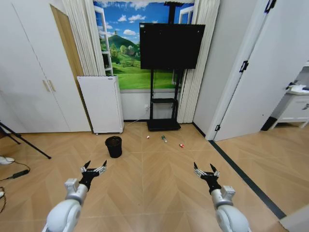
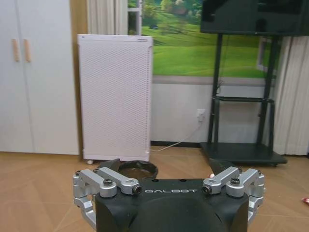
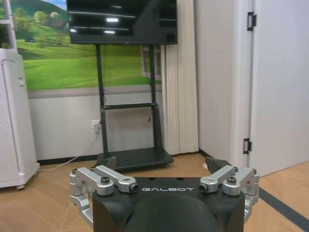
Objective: Pick up the trash bin and place the garbage on the floor into it.
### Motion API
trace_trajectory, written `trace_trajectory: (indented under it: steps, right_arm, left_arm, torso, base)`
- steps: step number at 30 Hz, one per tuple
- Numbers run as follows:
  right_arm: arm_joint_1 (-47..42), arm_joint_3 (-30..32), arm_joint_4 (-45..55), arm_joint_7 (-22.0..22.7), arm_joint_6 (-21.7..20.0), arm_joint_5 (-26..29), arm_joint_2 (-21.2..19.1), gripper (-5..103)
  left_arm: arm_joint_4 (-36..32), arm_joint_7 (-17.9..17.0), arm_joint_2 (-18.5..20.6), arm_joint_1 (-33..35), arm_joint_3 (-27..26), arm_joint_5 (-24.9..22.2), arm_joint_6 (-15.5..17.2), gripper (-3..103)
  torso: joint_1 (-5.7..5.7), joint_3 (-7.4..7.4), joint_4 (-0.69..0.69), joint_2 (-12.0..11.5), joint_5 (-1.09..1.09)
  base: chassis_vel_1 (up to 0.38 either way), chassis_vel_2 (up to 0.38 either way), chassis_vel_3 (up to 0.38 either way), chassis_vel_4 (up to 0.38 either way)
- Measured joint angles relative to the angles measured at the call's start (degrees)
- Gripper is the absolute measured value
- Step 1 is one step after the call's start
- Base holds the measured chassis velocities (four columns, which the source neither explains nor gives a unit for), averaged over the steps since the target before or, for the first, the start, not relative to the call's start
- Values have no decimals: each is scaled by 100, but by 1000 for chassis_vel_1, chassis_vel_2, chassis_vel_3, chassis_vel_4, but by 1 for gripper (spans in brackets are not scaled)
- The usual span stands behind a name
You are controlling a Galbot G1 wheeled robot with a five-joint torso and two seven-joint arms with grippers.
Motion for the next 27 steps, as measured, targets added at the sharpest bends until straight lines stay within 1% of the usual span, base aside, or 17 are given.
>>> trace_trajectory:
  steps: [1,2,3,4,5,6,9,13,16,17,18,20,21,23,24,25,27]
  right_arm:
    - [-177,65,198,29,-44,-105,150,100]
    - [-345,132,394,61,-85,-201,305,100]
    - [-345,132,394,61,-85,-201,305,100]
    - [-463,175,531,84,-113,-274,417,100]
    - [-733,275,838,131,-181,-428,651,100]
    - [-904,337,1030,157,-212,-521,806,100]
    - [-1054,241,1122,102,-106,-446,939,100]
    - [-1097,166,1200,70,-152,-280,923,100]
    - [-1093,133,1272,-6,-266,-70,810,100]
    - [-1010,131,1295,-67,-343,116,630,100]
    - [-1010,131,1295,-67,-343,116,630,100]
    - [-705,159,1183,-96,-420,407,251,100]
    - [-705,159,1183,-96,-420,407,251,100]
    - [-243,189,898,5,-477,647,-94,100]
    - [-243,189,898,5,-477,647,-94,100]
    - [-31,201,746,59,-493,713,-222,100]
    - [201,201,524,133,-498,785,-376,100]
  left_arm:
    - [-184,-46,-184,190,-47,140,-8,100]
    - [-354,-82,-357,369,-91,262,-20,100]
    - [-354,-82,-357,369,-91,262,-20,100]
    - [-405,-65,-414,432,-110,284,-48,100]
    - [-464,25,-479,516,-130,293,-107,100]
    - [-468,56,-489,535,-136,293,-121,100]
    - [-455,95,-476,535,-164,291,-134,100]
    - [-389,126,-407,499,-219,207,-134,100]
    - [-337,210,-282,445,-326,35,-93,100]
    - [-285,258,-122,380,-408,-146,-27,100]
    - [-285,258,-122,380,-408,-146,-27,100]
    - [-134,287,234,207,-542,-481,66,100]
    - [-134,287,234,207,-542,-481,66,100]
    - [14,282,619,-26,-672,-844,222,100]
    - [14,282,619,-26,-672,-844,222,100]
    - [87,282,797,-132,-715,-1004,288,100]
    - [183,277,1041,-282,-742,-1223,366,100]
  torso:
    - [0,0,0,0,0]
    - [0,0,5,0,1]
    - [0,0,5,0,1]
    - [-1,0,5,0,2]
    - [0,0,-2,0,0]
    - [0,0,-3,0,-2]
    - [0,0,-2,0,1]
    - [0,1,1,0,-1]
    - [0,1,1,0,-1]
    - [0,1,0,0,-1]
    - [0,1,0,0,-1]
    - [0,1,0,0,-1]
    - [0,1,0,0,-1]
    - [1,2,0,0,0]
    - [1,2,0,0,0]
    - [1,2,2,0,0]
    - [2,2,1,0,0]
  base:
    - [0,0,0,0]
    - [0,0,0,0]
    - [0,0,0,0]
    - [0,0,0,0]
    - [0,0,0,0]
    - [0,0,0,0]
    - [0,0,0,0]
    - [0,0,0,0]
    - [0,0,0,0]
    - [0,0,0,0]
    - [0,0,0,0]
    - [0,0,0,0]
    - [0,0,0,0]
    - [0,0,0,0]
    - [0,0,0,0]
    - [0,0,0,0]
    - [0,0,0,0]
